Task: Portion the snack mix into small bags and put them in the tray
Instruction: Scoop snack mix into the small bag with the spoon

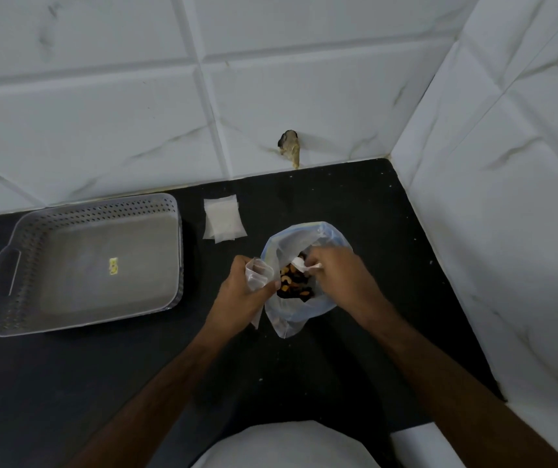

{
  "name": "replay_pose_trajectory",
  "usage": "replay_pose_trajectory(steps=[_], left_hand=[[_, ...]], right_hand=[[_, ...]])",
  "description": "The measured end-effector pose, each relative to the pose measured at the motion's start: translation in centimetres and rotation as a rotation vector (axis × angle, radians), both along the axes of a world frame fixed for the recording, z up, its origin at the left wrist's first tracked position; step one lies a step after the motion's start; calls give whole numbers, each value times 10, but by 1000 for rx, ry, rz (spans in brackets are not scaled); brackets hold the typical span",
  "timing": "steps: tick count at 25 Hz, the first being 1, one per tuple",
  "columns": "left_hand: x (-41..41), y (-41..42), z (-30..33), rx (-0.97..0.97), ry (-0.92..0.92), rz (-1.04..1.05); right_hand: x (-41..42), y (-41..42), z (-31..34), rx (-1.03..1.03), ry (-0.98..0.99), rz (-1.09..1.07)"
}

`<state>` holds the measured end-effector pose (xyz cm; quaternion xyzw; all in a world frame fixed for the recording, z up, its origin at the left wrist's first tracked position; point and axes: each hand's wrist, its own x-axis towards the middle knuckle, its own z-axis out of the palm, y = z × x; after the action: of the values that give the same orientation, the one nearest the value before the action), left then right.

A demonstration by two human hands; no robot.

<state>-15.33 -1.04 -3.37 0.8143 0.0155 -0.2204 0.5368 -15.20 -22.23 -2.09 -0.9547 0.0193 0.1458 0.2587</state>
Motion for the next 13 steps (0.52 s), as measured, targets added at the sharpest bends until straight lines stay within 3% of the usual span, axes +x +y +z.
replay_pose_trajectory(steps=[4,10,13], left_hand=[[3,-6,4,41,-85,52],[2,1,2,41,-115,98],[2,2,2,39,-141,97]], right_hand=[[14,21,-24,-133,-58,105],[23,16,-26,-93,36,231],[28,15,-21,-198,53,237]])
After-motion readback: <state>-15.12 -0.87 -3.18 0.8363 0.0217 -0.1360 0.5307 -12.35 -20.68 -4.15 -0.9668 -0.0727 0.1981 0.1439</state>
